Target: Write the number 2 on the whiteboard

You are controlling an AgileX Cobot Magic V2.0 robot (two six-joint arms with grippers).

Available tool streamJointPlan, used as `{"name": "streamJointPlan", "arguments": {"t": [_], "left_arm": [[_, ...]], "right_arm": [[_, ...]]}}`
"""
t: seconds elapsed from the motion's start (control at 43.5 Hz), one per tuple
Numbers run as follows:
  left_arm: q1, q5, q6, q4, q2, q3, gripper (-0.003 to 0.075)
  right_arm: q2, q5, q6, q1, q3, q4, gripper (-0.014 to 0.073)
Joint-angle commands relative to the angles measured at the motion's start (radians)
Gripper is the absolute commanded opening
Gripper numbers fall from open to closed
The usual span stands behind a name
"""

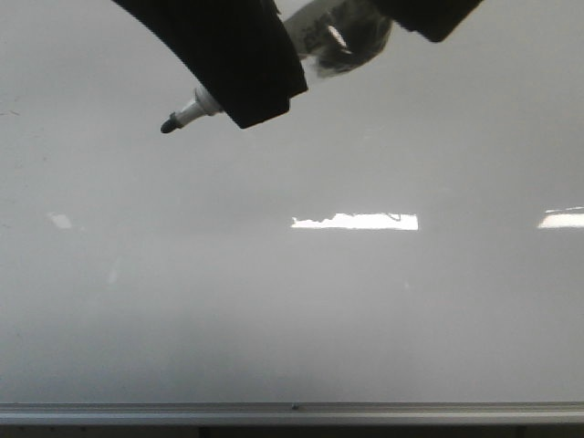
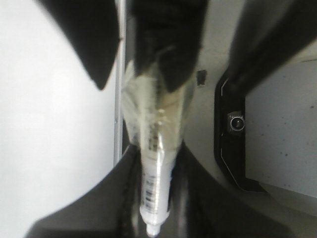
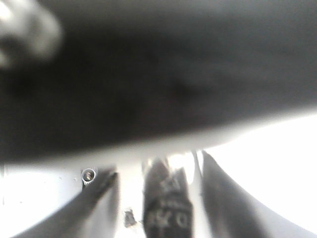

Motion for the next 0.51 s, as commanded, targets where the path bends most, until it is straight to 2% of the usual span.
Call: {"name": "streamJointPlan", "arguments": {"t": [0.0, 0.161, 0.322, 0.414, 0.483], "left_arm": [[-0.005, -0.029, 0.000, -0.006, -0.029, -0.032, -0.0012], [-0.005, -0.029, 0.000, -0.006, -0.029, -0.032, -0.0012], [-0.005, -0.031, 0.000, -0.005, -0.029, -0.034, 0.0022], [-0.005, -0.031, 0.000, -0.005, -0.029, -0.034, 0.0120], [-0.005, -0.031, 0.000, -0.005, -0.029, -0.034, 0.0223]], "right_arm": [[-0.017, -0.042, -0.007, 0.000, -0.032, 0.016, 0.0330], [-0.017, -0.040, -0.006, 0.000, -0.032, 0.016, 0.0303], [-0.017, -0.040, -0.006, 0.000, -0.032, 0.016, 0.0111], [-0.017, -0.040, -0.006, 0.000, -0.032, 0.016, 0.0055], [-0.017, -0.040, -0.004, 0.000, -0.032, 0.016, 0.0036]]}}
